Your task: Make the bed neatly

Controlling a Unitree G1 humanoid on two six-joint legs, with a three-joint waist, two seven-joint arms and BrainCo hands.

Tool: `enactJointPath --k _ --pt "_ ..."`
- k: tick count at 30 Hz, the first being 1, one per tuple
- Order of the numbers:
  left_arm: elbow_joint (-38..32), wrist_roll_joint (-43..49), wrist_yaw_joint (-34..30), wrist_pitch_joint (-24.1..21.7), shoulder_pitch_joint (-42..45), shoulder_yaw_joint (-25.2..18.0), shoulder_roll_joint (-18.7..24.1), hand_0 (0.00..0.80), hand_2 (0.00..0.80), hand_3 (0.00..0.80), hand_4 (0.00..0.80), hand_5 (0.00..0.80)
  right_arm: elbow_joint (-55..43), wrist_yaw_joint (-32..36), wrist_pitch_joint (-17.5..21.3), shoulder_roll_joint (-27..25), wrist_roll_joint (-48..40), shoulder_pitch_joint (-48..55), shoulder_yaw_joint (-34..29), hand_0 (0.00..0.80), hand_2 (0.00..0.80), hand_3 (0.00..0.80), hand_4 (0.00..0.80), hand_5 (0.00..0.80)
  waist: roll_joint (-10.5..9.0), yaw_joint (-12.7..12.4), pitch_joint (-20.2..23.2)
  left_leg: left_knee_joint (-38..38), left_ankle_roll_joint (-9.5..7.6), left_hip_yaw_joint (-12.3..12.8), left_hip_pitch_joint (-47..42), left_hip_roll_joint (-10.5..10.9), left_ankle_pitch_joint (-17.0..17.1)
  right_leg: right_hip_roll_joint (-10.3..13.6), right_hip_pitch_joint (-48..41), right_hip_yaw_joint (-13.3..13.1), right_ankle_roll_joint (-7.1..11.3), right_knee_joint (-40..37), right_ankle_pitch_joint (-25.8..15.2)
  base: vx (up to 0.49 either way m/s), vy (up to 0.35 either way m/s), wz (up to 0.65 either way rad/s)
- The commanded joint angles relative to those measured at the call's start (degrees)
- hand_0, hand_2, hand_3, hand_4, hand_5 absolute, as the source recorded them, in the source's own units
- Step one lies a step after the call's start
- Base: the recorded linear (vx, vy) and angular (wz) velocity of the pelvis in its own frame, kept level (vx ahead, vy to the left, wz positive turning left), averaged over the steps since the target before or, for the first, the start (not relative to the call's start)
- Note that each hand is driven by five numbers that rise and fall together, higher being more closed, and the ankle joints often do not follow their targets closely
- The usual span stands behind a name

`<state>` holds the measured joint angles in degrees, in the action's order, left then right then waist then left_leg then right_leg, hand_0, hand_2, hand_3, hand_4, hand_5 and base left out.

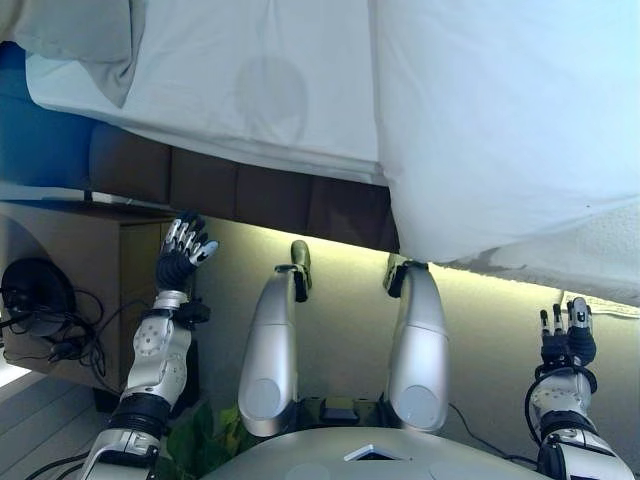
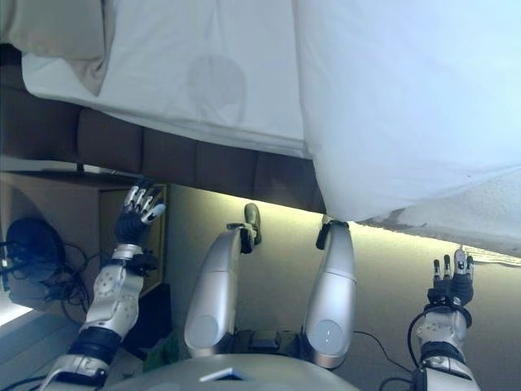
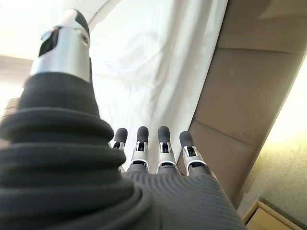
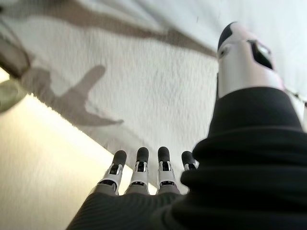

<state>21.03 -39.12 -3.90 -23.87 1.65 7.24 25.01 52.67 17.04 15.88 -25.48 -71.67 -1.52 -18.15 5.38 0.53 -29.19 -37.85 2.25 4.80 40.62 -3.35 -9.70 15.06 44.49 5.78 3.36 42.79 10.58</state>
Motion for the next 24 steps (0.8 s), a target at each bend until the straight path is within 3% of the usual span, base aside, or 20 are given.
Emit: enactJointPath --k 1,11,19,22,24 --pt "-2.36 -0.43 -0.78 -2.51 2.31 -3.33 1.37 0.000 0.000 0.000 0.000 0.000 -2.95 2.14 3.56 -0.98 -3.39 5.71 -0.53 0.000 0.000 0.000 0.000 0.000 0.19 0.52 -0.15 3.17 0.84 -1.93 -1.73 -2.78 1.37 2.94 -2.66 -1.29 3.83 -3.86 -4.27 0.000 0.000 0.00" --pt "-3.86 -0.78 0.04 -3.73 3.99 -3.23 -0.17 0.000 0.000 0.000 0.000 0.000 -13.01 2.69 5.38 2.43 -6.39 8.08 2.06 0.000 0.000 0.000 0.000 0.000 1.42 1.28 -0.58 5.18 0.62 -0.81 -1.14 -2.31 2.82 3.21 -1.58 -1.97 4.13 -5.84 -5.49 0.020 0.033 -0.04" --pt "-2.56 -1.16 -0.54 -4.37 3.59 -4.77 0.98 0.000 0.000 0.000 0.000 0.000 -9.04 8.35 5.01 1.30 -6.90 8.49 1.42 0.000 0.000 0.000 0.000 0.000 1.05 0.56 -0.61 7.66 1.09 -1.18 -0.47 -2.27 4.78 2.93 -1.53 -1.22 4.60 -7.94 -6.47 0.013 -0.051 0.00" --pt "-2.86 -1.02 -0.58 -4.47 3.94 -5.29 1.21 0.000 0.000 0.000 0.000 0.000 -8.67 9.38 2.71 1.34 -5.80 9.37 2.34 0.000 0.000 0.000 0.000 0.000 1.00 0.17 -0.61 9.06 1.30 -1.21 -0.82 -2.17 5.63 2.94 -1.93 -0.65 4.72 -8.92 -6.81 0.015 -0.046 0.01" --pt "-3.19 -0.28 0.41 -4.32 3.69 -4.37 1.09 0.000 0.000 0.000 0.000 0.000 -10.07 6.22 2.60 2.03 -6.75 8.06 4.48 0.000 0.000 0.000 0.000 0.000 1.08 -0.15 -0.61 9.19 1.18 -1.26 -1.03 -2.35 5.66 3.20 -2.34 -0.34 4.58 -9.10 -6.72 0.039 -0.066 0.03"
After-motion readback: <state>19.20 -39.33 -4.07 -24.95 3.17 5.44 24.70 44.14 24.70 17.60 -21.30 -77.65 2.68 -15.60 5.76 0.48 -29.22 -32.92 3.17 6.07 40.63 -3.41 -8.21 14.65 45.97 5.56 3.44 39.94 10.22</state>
